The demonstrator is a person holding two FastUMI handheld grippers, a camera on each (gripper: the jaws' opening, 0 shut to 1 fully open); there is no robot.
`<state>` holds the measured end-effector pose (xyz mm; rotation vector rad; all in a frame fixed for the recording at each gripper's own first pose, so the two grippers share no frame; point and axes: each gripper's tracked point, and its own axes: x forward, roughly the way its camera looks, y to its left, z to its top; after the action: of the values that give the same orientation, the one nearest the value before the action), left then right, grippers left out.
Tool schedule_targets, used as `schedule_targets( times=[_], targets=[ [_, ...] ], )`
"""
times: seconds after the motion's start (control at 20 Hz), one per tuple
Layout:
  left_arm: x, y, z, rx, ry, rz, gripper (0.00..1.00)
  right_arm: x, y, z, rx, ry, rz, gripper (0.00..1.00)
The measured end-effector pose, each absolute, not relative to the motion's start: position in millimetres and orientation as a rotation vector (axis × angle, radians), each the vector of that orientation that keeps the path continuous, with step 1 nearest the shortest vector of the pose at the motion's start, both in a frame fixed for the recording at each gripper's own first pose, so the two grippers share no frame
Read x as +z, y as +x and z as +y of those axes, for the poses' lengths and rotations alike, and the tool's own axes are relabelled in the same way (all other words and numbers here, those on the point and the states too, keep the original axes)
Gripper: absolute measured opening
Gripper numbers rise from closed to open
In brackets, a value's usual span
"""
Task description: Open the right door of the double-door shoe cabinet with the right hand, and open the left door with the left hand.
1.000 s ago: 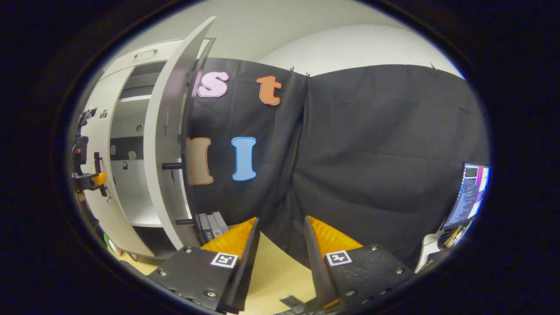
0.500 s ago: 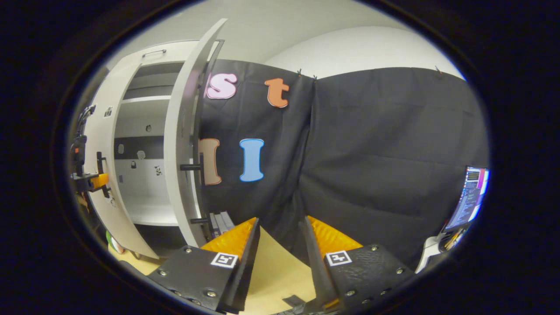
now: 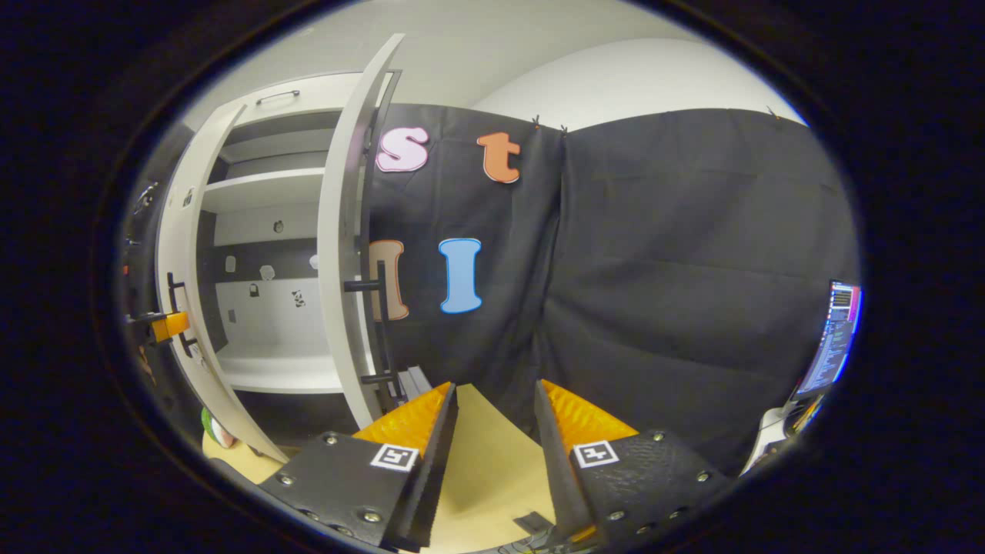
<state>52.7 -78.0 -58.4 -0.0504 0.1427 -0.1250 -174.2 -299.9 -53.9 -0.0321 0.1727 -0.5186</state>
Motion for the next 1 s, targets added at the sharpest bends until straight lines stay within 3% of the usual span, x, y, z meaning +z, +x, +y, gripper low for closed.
schedule_targets(
  times=[1.0],
  targets=[
    [-52, -19, -13, -0.023, -0.077, 0.144, 0.17, -64, -131, -283, -0.428, 0.036, 0.171, 0.61]
  ],
)
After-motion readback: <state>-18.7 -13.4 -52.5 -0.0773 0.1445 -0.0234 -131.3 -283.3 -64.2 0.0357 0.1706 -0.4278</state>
